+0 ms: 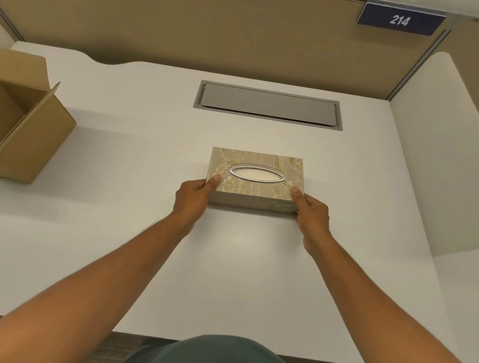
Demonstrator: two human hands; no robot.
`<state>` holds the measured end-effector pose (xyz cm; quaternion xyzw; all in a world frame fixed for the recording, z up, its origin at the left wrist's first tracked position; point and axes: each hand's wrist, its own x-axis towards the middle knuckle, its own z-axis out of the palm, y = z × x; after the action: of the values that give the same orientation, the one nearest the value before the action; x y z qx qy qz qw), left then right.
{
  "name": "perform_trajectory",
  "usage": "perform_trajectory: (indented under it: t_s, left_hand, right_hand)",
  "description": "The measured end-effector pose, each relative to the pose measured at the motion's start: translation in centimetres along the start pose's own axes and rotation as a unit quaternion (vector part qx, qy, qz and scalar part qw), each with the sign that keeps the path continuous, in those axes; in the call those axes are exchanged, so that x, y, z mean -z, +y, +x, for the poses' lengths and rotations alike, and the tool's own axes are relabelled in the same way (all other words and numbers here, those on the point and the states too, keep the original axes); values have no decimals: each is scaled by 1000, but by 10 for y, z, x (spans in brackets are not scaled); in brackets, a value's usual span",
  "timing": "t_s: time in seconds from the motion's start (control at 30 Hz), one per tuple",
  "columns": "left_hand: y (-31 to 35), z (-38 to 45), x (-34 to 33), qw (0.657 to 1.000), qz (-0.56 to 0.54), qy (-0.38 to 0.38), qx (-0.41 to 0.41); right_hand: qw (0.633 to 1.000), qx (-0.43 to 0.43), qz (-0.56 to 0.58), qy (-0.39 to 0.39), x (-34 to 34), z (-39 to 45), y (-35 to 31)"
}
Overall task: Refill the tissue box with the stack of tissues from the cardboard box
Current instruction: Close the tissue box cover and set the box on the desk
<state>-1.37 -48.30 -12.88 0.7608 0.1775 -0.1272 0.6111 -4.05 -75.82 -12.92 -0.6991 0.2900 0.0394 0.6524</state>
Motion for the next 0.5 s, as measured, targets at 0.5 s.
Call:
perform_trajectory:
  t_s: [0.5]
  left_hand:
    - [37, 77, -5, 1000, -13, -20, -5]
  right_hand:
    - [999, 7, -35, -3, -18, 60, -43]
